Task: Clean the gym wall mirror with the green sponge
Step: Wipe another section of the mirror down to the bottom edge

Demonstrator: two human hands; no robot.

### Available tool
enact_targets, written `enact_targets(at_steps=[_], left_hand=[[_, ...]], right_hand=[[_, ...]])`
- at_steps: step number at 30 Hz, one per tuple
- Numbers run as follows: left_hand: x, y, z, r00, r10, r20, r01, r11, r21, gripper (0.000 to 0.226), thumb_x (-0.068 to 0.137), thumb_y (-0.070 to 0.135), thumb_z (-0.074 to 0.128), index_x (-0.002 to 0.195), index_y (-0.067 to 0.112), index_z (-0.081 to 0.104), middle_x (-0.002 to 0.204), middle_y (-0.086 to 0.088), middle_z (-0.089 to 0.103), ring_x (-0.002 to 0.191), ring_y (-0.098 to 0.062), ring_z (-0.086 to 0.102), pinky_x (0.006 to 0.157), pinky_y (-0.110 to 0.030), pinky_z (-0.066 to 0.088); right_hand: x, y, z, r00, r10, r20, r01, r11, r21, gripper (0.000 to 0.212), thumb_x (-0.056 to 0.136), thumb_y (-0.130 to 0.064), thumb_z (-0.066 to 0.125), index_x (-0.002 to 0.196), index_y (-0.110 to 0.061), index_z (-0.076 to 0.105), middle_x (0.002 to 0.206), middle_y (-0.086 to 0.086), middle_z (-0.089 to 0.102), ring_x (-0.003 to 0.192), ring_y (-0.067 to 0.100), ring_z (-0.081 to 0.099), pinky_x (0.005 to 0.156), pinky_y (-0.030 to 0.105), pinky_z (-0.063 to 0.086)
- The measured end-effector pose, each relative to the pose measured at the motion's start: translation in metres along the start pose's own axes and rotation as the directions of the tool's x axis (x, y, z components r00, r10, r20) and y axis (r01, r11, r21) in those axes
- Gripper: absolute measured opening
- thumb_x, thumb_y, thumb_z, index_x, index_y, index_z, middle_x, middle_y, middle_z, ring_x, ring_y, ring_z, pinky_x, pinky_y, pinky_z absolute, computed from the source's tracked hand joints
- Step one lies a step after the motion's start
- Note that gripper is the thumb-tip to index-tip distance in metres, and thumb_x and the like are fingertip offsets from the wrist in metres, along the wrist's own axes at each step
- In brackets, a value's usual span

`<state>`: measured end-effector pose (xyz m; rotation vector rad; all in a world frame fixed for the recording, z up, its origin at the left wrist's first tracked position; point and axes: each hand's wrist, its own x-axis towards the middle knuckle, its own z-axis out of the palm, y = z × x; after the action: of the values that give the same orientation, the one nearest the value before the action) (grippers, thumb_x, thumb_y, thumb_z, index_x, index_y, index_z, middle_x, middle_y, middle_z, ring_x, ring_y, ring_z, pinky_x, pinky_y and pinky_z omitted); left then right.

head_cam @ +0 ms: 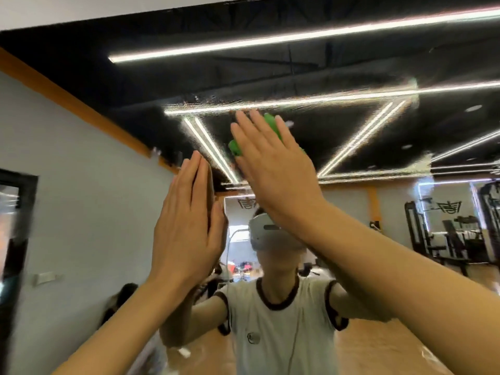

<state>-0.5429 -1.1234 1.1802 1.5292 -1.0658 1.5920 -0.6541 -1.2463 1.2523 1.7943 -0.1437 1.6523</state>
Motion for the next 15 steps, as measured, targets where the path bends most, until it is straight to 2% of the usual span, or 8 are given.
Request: enact_targets(at_steps=[3,5,7,8,9,11,13,15], left_hand=[[-0.001,-0.001,0.001,1.000,-0.008,0.002,0.008,1.000,-0.010,0.066,0.105,0.043,0.023,0.162,0.010,0.017,0.170,-0.001,0.012,0.156,-0.012,0.008,0.124,-0.021,0.006],[-0.002,0.000,0.003,1.000,-0.014,-0.006,0.014,1.000,-0.012,0.066,0.104,0.042,0.024,0.162,0.011,0.017,0.170,-0.001,0.013,0.156,-0.013,0.009,0.125,-0.028,0.011],[-0.001,0.001,0.003,1.000,-0.016,-0.017,0.016,1.000,-0.011,0.065,0.104,0.040,0.026,0.162,0.010,0.018,0.169,-0.002,0.014,0.156,-0.014,0.010,0.125,-0.030,0.013],[0.000,0.001,0.003,1.000,-0.014,-0.019,0.014,1.000,-0.007,0.065,0.105,0.039,0.027,0.161,0.009,0.018,0.169,-0.003,0.015,0.156,-0.014,0.010,0.125,-0.026,0.010],[0.000,0.001,0.003,1.000,-0.012,-0.020,0.012,1.000,-0.002,0.065,0.105,0.038,0.027,0.161,0.008,0.018,0.169,-0.004,0.015,0.156,-0.015,0.010,0.124,-0.021,0.006],[0.000,0.000,0.003,1.000,-0.005,-0.023,0.006,1.000,0.006,0.064,0.105,0.036,0.028,0.161,0.007,0.018,0.169,-0.006,0.016,0.156,-0.016,0.010,0.122,-0.014,0.000],[0.000,0.001,0.001,1.000,0.000,-0.020,0.000,1.000,0.014,0.063,0.106,0.036,0.028,0.161,0.006,0.018,0.169,-0.006,0.016,0.156,-0.016,0.010,0.123,-0.015,0.001],[0.000,0.002,0.000,1.000,0.005,-0.010,-0.005,1.000,0.019,0.063,0.105,0.036,0.027,0.161,0.006,0.018,0.169,-0.006,0.015,0.156,-0.016,0.010,0.125,-0.022,0.006]], right_hand=[[-0.042,0.077,-0.025,0.977,0.212,-0.009,-0.211,0.975,0.072,0.047,0.106,-0.023,0.034,0.149,-0.005,0.039,0.155,0.018,0.040,0.147,0.029,0.032,0.124,0.048,0.015],[-0.074,0.127,-0.043,0.905,0.423,-0.037,-0.422,0.906,0.033,0.038,0.105,-0.018,0.034,0.138,-0.002,0.042,0.145,0.023,0.044,0.135,0.030,0.034,0.118,0.055,0.024],[-0.087,0.139,-0.050,0.787,0.611,-0.078,-0.612,0.790,0.016,0.044,0.107,-0.020,0.030,0.146,0.000,0.037,0.155,0.023,0.035,0.144,0.032,0.027,0.121,0.056,0.015],[-0.084,0.127,-0.047,0.750,0.655,-0.088,-0.654,0.755,0.045,0.048,0.108,-0.022,0.027,0.151,0.000,0.034,0.160,0.020,0.030,0.150,0.032,0.021,0.124,0.054,0.009],[-0.078,0.105,-0.043,0.759,0.643,-0.103,-0.642,0.765,0.050,0.051,0.108,-0.024,0.025,0.153,-0.002,0.032,0.162,0.017,0.027,0.152,0.031,0.017,0.125,0.052,0.005],[-0.064,0.043,-0.027,0.865,0.487,-0.124,-0.484,0.873,0.052,0.051,0.106,-0.021,0.029,0.154,-0.005,0.034,0.163,0.015,0.028,0.153,0.030,0.018,0.125,0.049,0.006],[-0.057,-0.021,-0.008,0.969,0.233,-0.076,-0.230,0.972,0.053,0.053,0.101,-0.015,0.030,0.153,-0.006,0.035,0.162,0.014,0.031,0.152,0.030,0.022,0.125,0.048,0.007],[-0.061,-0.043,-0.004,0.998,0.060,-0.023,-0.060,0.998,0.034,0.055,0.101,-0.019,0.025,0.155,-0.008,0.029,0.163,0.012,0.028,0.153,0.026,0.020,0.125,0.045,0.005]])
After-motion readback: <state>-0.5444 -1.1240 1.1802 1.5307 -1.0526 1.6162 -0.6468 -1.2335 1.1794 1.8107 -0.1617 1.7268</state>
